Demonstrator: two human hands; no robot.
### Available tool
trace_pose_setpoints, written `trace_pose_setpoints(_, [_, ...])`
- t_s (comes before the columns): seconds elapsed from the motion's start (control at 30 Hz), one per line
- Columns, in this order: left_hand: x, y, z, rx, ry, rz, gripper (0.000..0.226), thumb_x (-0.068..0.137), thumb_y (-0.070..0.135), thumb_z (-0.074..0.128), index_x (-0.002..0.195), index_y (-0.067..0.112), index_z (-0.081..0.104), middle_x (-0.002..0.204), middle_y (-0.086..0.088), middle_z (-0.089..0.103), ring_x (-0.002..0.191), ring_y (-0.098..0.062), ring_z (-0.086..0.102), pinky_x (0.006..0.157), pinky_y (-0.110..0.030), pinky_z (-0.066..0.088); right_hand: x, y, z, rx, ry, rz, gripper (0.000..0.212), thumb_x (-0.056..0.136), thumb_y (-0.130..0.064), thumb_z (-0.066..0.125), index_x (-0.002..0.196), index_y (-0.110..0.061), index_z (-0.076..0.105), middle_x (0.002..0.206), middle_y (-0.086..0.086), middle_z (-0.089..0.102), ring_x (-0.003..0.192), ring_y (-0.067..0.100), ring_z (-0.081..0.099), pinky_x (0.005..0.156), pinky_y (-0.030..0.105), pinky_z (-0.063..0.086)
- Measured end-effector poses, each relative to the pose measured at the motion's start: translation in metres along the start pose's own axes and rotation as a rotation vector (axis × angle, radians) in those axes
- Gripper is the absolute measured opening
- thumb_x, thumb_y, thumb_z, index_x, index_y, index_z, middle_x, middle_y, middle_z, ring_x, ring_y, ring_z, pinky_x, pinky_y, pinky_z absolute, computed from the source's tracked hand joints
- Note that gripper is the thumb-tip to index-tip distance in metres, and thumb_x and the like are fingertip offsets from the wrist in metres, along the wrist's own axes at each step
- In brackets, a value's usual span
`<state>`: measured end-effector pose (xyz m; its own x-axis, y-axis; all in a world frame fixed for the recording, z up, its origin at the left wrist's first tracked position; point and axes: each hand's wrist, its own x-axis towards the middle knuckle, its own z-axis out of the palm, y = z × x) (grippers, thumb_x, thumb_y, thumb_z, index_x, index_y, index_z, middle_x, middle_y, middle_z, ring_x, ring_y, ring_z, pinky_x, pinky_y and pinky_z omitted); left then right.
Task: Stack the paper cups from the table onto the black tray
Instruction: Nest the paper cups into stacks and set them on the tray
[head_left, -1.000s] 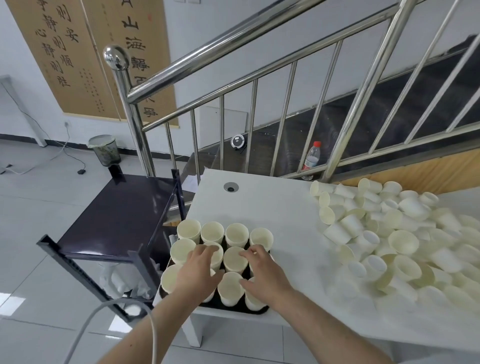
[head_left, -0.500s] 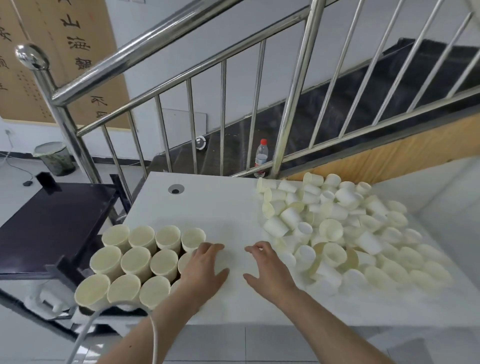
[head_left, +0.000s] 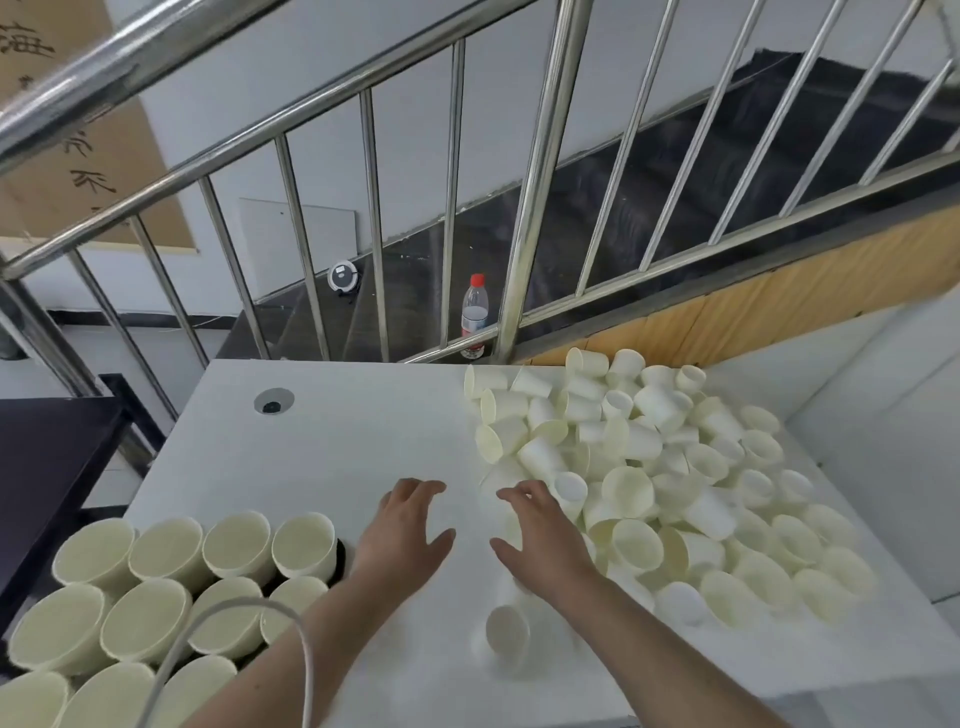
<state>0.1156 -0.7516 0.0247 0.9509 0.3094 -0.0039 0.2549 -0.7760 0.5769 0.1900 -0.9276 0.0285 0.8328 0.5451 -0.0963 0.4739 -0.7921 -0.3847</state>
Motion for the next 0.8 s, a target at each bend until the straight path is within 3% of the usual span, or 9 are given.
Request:
trace_pose_setpoints(0.4, [0.096,-0.039,0.001,-0.057,-0.032,-0.049,0.053,0.090,0.039,0.057,0.138,0.031,0.038,0.135,0.013,0.039,0.124,-0.008,0.041,0.088,-0.023,0.046,0.130,0.026,-0.001,-0.048,-0.003,0.145,0.041,0.096,-0.033,0.053,0.134,-0.018,0.047,0.135,-0.003,0.041,0.119,0.016,0.050,0.091,0.030,0.047])
trace_pose_setpoints(0.63, [0.120,-0.054,0.009,-0.043,-0.054,-0.082,0.051,0.090,0.040,0.054,0.138,0.033,0.036,0.134,0.016,0.038,0.122,-0.005,0.041,0.083,-0.020,0.046,0.191,0.035,0.008,-0.134,-0.091,0.220,0.040,0.096,-0.034,0.054,0.132,-0.018,0.047,0.134,0.000,0.041,0.112,0.021,0.057,0.085,0.030,0.046])
trace_pose_setpoints(0.8, [0.126,-0.055,0.017,-0.048,-0.060,-0.081,0.051,0.090,0.039,0.054,0.138,0.032,0.036,0.133,0.015,0.038,0.122,-0.005,0.042,0.085,-0.021,0.047,0.211,0.041,0.020,-0.197,-0.114,0.225,0.027,0.094,-0.027,0.054,0.120,-0.018,0.052,0.124,-0.001,0.044,0.104,0.022,0.060,0.072,0.027,0.040])
